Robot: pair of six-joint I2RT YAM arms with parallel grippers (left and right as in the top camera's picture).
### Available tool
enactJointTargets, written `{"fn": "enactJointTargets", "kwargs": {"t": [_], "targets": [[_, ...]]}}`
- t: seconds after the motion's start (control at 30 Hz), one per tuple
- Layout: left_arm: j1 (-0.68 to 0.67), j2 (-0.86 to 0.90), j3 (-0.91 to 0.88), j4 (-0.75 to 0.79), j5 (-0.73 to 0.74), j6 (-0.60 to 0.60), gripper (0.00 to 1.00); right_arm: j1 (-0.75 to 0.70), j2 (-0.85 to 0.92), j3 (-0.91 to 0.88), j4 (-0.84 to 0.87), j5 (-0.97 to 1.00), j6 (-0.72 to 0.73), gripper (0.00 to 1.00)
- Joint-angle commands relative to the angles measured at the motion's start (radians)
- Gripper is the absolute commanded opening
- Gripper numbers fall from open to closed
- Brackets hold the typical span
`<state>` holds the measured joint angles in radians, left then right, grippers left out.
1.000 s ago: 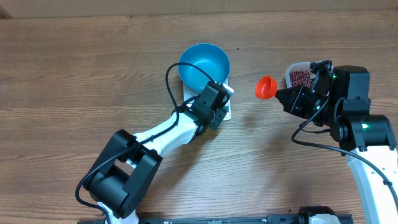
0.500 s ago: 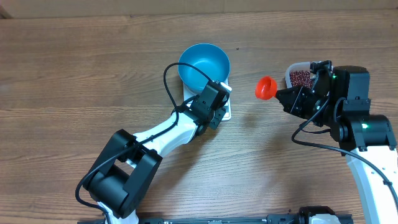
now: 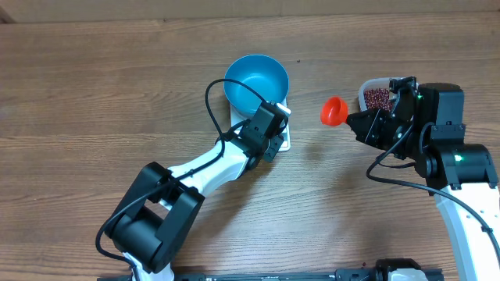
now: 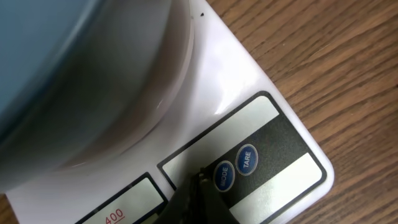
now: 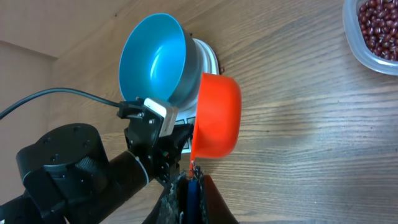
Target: Scoop item into bowl and weigh 150g on scale
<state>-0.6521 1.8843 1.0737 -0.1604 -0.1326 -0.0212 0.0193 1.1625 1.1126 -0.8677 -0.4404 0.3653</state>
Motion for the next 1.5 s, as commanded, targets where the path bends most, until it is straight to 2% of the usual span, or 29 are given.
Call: {"fn": "enactJointTargets", "kwargs": {"t": [0.0, 0.67, 1.1, 1.27, 1.47], "targets": [[0.012, 0.031, 0.004, 0.003, -0.016, -0.013, 0.04, -0.004, -0.001, 0.012, 0.0, 0.003, -0.008, 0.04], [0.012, 0.039, 0.018, -0.026, -0.016, -0.013, 0.04, -0.004, -0.001, 0.012, 0.001, 0.003, -0.008, 0.04], [-0.005, -0.166, 0.196, -0.298, 0.042, -0.009, 0.04, -0.004, -0.001, 0.012, 0.002, 0.004, -0.008, 0.04], [-0.005, -0.261, 0.205, -0.36, 0.135, -0.009, 0.04, -0.004, -0.001, 0.012, 0.001, 0.004, -0.008, 0.04], [0.003, -0.372, 0.205, -0.412, 0.153, -0.03, 0.04, -0.004, -0.001, 0.012, 0.001, 0.003, -0.008, 0.04]]}}
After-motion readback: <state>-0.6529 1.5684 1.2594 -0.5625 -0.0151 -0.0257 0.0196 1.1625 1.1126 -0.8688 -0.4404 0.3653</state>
